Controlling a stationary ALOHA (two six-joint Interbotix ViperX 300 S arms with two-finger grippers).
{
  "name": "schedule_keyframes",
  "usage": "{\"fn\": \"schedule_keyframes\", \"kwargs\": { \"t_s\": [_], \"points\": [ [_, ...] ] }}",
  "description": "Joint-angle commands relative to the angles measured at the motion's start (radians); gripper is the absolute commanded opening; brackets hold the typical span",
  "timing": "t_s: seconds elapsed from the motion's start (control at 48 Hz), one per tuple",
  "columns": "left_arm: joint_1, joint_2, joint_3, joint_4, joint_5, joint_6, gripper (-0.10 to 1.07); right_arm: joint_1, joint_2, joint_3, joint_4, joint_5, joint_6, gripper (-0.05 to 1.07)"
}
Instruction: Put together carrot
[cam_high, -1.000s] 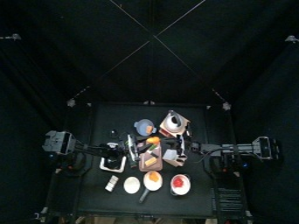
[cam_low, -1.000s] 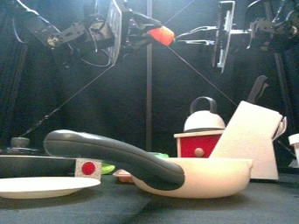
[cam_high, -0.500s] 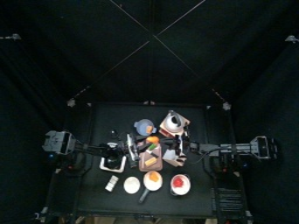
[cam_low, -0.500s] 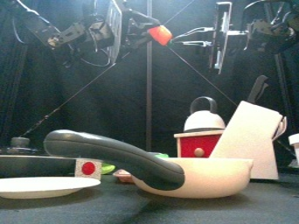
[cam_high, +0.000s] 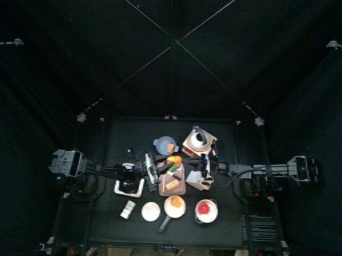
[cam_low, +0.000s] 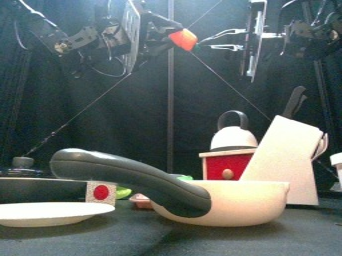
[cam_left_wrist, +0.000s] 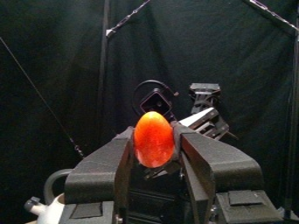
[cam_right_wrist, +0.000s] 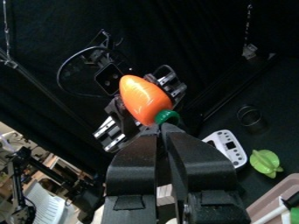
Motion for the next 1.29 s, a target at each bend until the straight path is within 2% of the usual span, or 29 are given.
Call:
{"fn": "schedule_keyframes", "kwargs": {
  "t_s": [0.0, 0.375, 0.583, 0.75, 1.062, 1.271],
  "points": [
    [0.002, -0.006, -0.015, -0.006, 0.005, 0.002, 0.65, 0.006, -0.021, -0.025, -0.005, -0.014, -0.002, 0.41],
    [0.002, -0.012, -0.011, -0.012, 0.002, 0.002, 0.65, 0.006, -0.031, -0.011, -0.006, -0.012, -0.005, 0.41],
    [0.002, -0.012, -0.008, -0.012, -0.015, 0.002, 0.65, 0.006, -0.064, 0.005, -0.046, -0.026, -0.015, 0.44],
    [0.002, -0.012, -0.006, -0.012, -0.015, 0.002, 0.65, 0.006, -0.086, 0.02, -0.067, -0.055, -0.012, 0.48],
    [0.002, -0.015, 0.0, -0.015, -0.018, 0.002, 0.65, 0.005, -0.091, 0.035, -0.069, -0.061, -0.017, 0.63],
    [-0.008, -0.044, 0.046, -0.015, -0.018, 0.002, 0.65, 0.005, -0.124, 0.078, -0.081, -0.061, -0.02, 0.67]
  ]
}}
